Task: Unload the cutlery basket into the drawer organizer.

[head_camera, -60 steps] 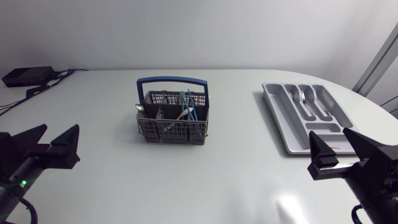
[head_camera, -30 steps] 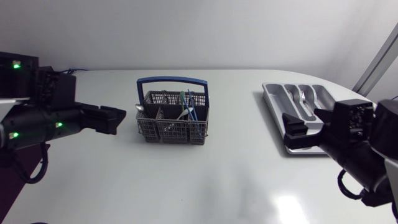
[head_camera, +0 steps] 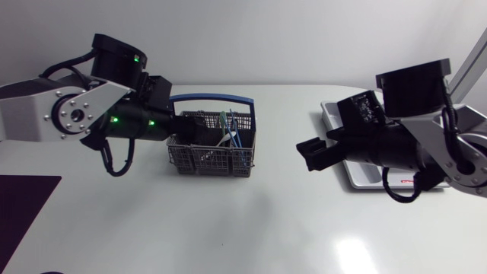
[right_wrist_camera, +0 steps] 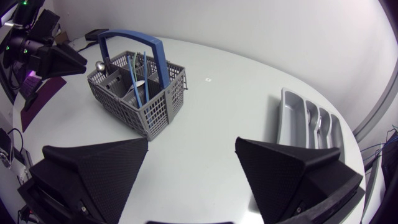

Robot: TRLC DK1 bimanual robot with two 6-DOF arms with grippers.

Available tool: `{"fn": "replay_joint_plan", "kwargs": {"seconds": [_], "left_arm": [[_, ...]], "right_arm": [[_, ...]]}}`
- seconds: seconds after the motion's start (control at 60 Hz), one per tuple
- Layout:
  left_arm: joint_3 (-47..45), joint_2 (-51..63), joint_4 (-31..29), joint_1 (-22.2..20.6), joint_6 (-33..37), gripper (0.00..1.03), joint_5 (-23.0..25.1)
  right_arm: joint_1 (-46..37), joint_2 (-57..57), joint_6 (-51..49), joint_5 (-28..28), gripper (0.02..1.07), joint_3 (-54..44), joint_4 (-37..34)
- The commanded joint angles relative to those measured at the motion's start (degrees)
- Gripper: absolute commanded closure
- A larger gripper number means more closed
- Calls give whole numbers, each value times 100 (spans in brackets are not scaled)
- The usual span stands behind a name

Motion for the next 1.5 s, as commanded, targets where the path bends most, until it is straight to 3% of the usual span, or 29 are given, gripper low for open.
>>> {"fn": "replay_joint_plan", "kwargs": {"seconds": [0.0,0.283,0.4,0.7,0.933,1.333,1.483], "left_arm": [[331,321,103,-113,-267,17,146],[1175,1560,437,-157,-750,45,339],[1395,1868,578,-201,-900,62,339],[1579,2290,921,-209,-1163,75,357],[1553,2281,912,-280,-1181,99,418],[990,1253,921,-376,-1049,99,418],[788,303,938,-596,-627,99,41]], "right_arm": [[60,328,-22,-41,6,202,-89],[165,881,-22,-33,6,377,52],[165,961,-22,-33,6,413,61],[174,1092,-39,-33,6,439,105],[201,1075,-39,-15,6,395,122],[262,794,-127,-15,6,210,96],[438,583,-391,73,6,61,166]]}}
